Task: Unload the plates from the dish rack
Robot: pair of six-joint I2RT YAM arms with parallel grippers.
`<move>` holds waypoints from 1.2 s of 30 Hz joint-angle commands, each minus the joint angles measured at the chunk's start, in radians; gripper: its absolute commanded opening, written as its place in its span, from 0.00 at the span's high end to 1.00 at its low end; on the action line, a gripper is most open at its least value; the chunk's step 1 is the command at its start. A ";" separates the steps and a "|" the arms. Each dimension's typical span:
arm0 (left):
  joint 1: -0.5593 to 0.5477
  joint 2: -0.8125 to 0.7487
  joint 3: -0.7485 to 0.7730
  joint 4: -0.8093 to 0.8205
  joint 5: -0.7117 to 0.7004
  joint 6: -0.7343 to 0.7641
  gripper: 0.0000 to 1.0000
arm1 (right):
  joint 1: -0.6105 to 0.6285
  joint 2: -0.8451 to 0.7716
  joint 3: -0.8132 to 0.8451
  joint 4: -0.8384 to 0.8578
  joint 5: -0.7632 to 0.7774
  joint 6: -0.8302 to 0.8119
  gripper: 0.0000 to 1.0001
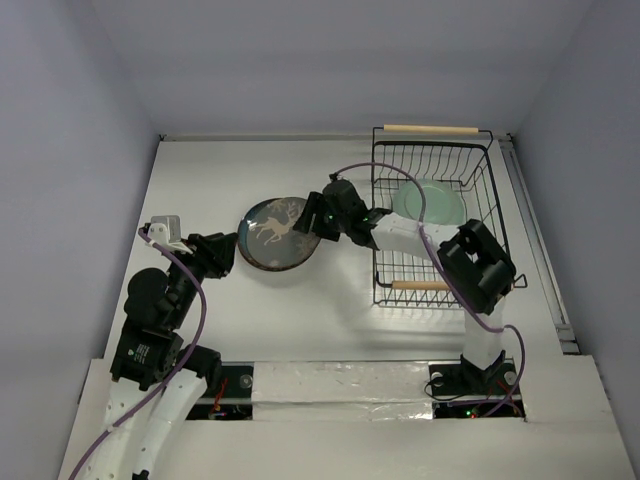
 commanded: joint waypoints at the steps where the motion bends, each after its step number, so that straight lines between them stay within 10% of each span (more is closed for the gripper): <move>1: -0.006 -0.014 -0.009 0.046 0.008 -0.004 0.66 | 0.033 -0.050 0.026 -0.003 0.032 -0.086 0.30; 9: -0.006 -0.017 -0.009 0.046 0.003 -0.006 0.66 | 0.074 -0.121 0.069 -0.247 0.116 -0.261 0.00; 20: -0.006 -0.017 -0.009 0.047 0.008 -0.004 0.66 | 0.084 -0.349 0.044 -0.482 0.170 -0.433 0.01; 22: -0.006 -0.017 -0.009 0.047 0.009 -0.006 0.66 | 0.084 -0.401 0.049 -0.501 0.220 -0.450 0.18; 23: -0.006 -0.017 -0.009 0.047 0.006 -0.004 0.66 | 0.084 -0.426 0.052 -0.502 0.258 -0.454 0.49; 26: -0.006 -0.017 -0.009 0.047 0.008 -0.004 0.66 | 0.036 -0.524 0.072 -0.530 0.450 -0.474 0.95; 32: -0.006 -0.025 -0.009 0.049 0.012 -0.004 0.66 | -0.189 -0.590 0.060 -0.568 0.547 -0.546 1.00; 36: -0.006 -0.031 -0.011 0.050 0.017 -0.006 0.66 | -0.315 -0.524 0.044 -0.605 0.633 -0.615 0.81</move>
